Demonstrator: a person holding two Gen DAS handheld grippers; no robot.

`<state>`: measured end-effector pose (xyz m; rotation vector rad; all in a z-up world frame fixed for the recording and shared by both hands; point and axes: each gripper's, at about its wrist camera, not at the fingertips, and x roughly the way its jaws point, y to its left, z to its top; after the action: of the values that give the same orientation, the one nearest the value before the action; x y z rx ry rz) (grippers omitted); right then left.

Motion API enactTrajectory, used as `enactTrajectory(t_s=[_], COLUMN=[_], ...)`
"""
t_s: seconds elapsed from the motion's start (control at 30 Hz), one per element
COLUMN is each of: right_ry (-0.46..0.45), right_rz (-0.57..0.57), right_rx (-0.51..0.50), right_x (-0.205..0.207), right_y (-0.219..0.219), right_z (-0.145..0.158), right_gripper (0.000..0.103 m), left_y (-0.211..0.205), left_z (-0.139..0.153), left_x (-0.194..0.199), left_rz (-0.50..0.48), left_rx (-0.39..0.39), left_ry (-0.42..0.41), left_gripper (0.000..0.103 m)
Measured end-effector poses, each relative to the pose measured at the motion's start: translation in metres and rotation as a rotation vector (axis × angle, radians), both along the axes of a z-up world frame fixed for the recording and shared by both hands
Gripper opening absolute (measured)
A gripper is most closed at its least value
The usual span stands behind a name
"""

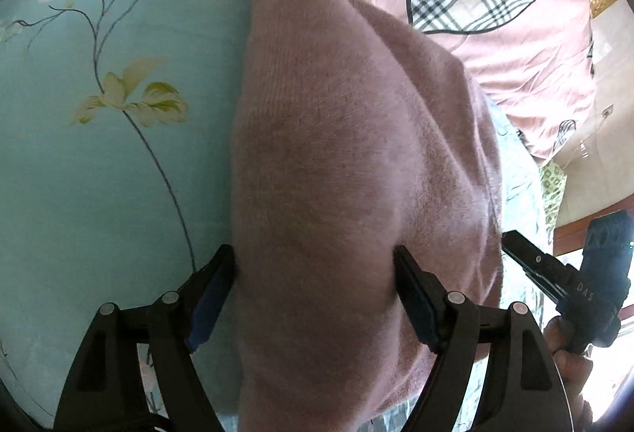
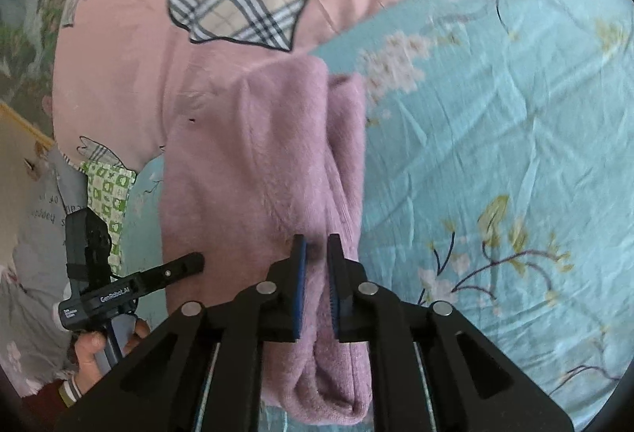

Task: Fold small clothes
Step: 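Lift the held sweater bundle with both grippers and fold it over onto itself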

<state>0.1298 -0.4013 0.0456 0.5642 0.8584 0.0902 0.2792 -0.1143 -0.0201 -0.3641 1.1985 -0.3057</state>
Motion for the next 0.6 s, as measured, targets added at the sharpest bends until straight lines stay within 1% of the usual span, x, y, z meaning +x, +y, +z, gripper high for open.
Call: enactTrajectory(t_s=[0.03,0.07,0.1,0.13,0.23,0.3,0.43,0.5,0.53,0.57,0.6], right_ry=[-0.003,0.0,0.002,-0.002,0.024,0.054,0.063,0.062,0.06,0.06,0.059], right_rz=[0.004,0.006,0.008,0.011,0.026,0.033,0.06,0.068,0.071,0.08,0.083], right_rx=[-0.003,-0.002,0.004,0.008,-0.005,0.022,0.078,0.133,0.156,0.184,0.204], right_x=[0.002,0.005,0.009,0.013,0.028,0.04,0.053,0.056,0.057,0.057,0.057], right_y=[0.0,0.001,0.001,0.002,0.002,-0.001,-0.009,-0.013,-0.014,-0.014,-0.015], right_z=[0.001,0.001,0.0,-0.002,-0.013,-0.026,-0.04,-0.045,-0.047,-0.05,-0.051], right_gripper=[0.028,0.047,0.054,0.058,0.058,0.058,0.058,0.058,0.054,0.044,0.041], left_y=[0.0,0.0,0.0,-0.001,-0.005,-0.005,0.004,0.004,0.003,0.002,0.001], left_z=[0.001,0.001,0.001,0.001,-0.001,-0.004,-0.023,-0.027,-0.026,-0.024,-0.022], left_x=[0.0,0.001,0.001,0.002,0.005,0.007,0.015,0.016,0.016,0.015,0.013], left_rz=[-0.001,-0.002,-0.002,-0.004,-0.007,-0.003,0.025,0.027,0.017,0.007,-0.002], left_rx=[-0.003,-0.002,0.002,0.008,0.023,0.015,-0.068,-0.08,-0.075,-0.068,-0.065], left_ry=[0.001,0.004,0.005,0.004,0.004,0.015,0.074,0.069,0.053,0.042,0.031], left_gripper=[0.08,0.08,0.08,0.08,0.08,0.08,0.08,0.077,0.074,0.069,0.063])
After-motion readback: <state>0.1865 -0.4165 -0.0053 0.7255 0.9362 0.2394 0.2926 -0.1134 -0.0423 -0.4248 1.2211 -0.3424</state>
